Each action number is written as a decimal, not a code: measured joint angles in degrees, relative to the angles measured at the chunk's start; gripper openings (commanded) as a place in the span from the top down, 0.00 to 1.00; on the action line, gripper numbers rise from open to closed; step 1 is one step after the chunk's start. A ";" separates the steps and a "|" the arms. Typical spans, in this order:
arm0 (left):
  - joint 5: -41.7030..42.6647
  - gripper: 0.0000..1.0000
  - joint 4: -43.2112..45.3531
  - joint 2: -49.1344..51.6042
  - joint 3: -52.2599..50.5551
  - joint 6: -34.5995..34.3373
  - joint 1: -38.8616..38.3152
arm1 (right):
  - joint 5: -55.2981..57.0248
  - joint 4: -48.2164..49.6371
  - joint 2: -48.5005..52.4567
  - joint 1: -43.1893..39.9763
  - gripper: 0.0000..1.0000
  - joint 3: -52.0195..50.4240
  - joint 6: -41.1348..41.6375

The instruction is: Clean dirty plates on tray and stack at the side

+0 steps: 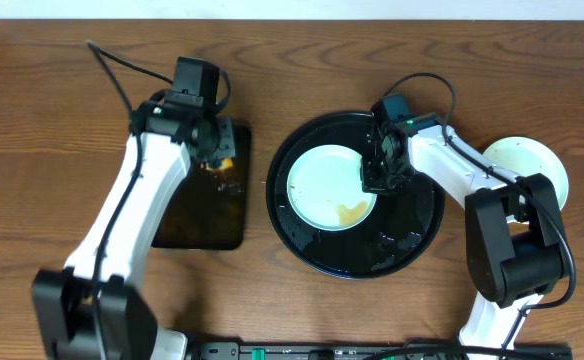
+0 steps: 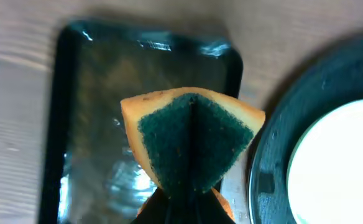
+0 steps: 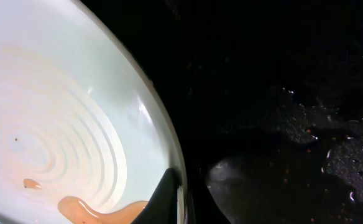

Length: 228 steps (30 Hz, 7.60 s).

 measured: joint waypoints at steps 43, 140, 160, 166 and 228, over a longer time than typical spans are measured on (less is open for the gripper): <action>20.41 0.93 14.19 18.12 0.00 -10.23 -16.59 | 0.04 -0.20 0.00 0.02 0.99 0.07 0.00; 5.95 0.89 9.68 17.64 -1.03 -9.60 -5.62 | -0.37 -1.03 0.00 0.02 0.99 0.13 -0.02; 5.33 0.34 1.14 17.00 -1.05 -6.67 -1.18 | -0.42 -1.62 0.04 0.09 0.89 -0.07 -0.13; 5.33 0.28 -1.40 10.93 -1.11 -5.84 -1.18 | -0.59 -1.70 0.09 0.09 0.81 -0.22 -0.52; 5.31 0.26 -5.29 6.78 -1.14 -5.86 -1.18 | 46.82 6.08 -27.36 13.94 0.99 -3.26 -23.19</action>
